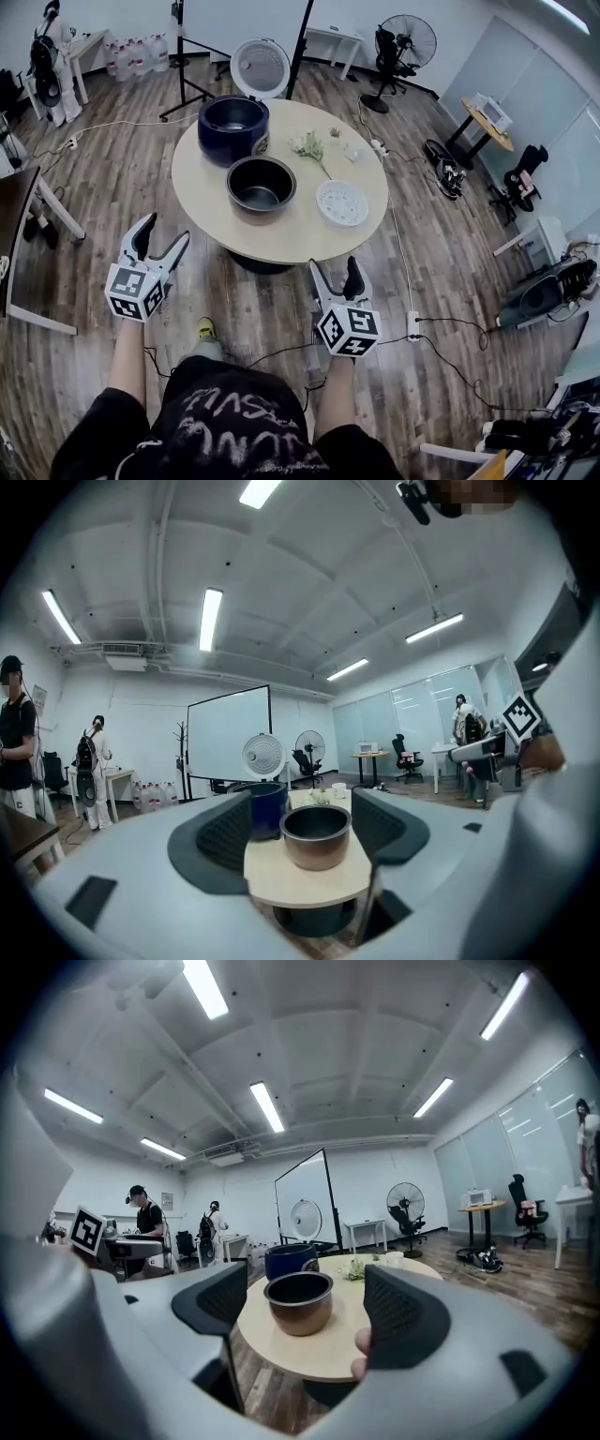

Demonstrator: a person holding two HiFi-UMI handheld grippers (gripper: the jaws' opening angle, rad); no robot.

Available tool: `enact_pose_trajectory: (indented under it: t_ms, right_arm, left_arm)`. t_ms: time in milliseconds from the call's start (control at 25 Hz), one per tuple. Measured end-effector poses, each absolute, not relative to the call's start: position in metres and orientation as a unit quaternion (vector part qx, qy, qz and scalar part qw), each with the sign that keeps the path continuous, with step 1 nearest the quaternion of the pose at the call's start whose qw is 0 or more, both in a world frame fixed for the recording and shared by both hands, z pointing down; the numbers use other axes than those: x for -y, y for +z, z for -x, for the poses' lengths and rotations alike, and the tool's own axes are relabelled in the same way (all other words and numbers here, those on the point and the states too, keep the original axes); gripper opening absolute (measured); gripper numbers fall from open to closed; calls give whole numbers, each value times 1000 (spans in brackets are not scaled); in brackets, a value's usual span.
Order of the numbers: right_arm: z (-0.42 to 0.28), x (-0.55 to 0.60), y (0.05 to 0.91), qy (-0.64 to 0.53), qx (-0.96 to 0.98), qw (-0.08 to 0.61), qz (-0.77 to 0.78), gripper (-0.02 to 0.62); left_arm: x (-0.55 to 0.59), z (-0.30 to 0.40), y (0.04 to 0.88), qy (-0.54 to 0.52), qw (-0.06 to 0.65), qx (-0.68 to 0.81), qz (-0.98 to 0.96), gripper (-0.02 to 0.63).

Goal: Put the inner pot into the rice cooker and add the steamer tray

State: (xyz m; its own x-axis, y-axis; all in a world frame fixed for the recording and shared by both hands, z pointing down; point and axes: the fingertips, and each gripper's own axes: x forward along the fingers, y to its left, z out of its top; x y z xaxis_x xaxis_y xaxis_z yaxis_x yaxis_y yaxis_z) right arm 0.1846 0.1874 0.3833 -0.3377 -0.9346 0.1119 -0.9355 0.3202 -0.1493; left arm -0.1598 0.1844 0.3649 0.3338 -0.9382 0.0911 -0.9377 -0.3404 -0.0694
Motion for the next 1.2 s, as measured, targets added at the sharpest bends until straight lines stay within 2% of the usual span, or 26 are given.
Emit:
enact_pose_trajectory:
  t_ms: [520,1200]
  right_arm:
    - [-182,-78,402,115,806,19,-581,391]
    - [-139,77,443,189,755,64,-624,391]
  left_arm:
    - [-60,160,394,-40,-34,-563,825,339]
    - [117,175,450,-57,-132,-478,866,339]
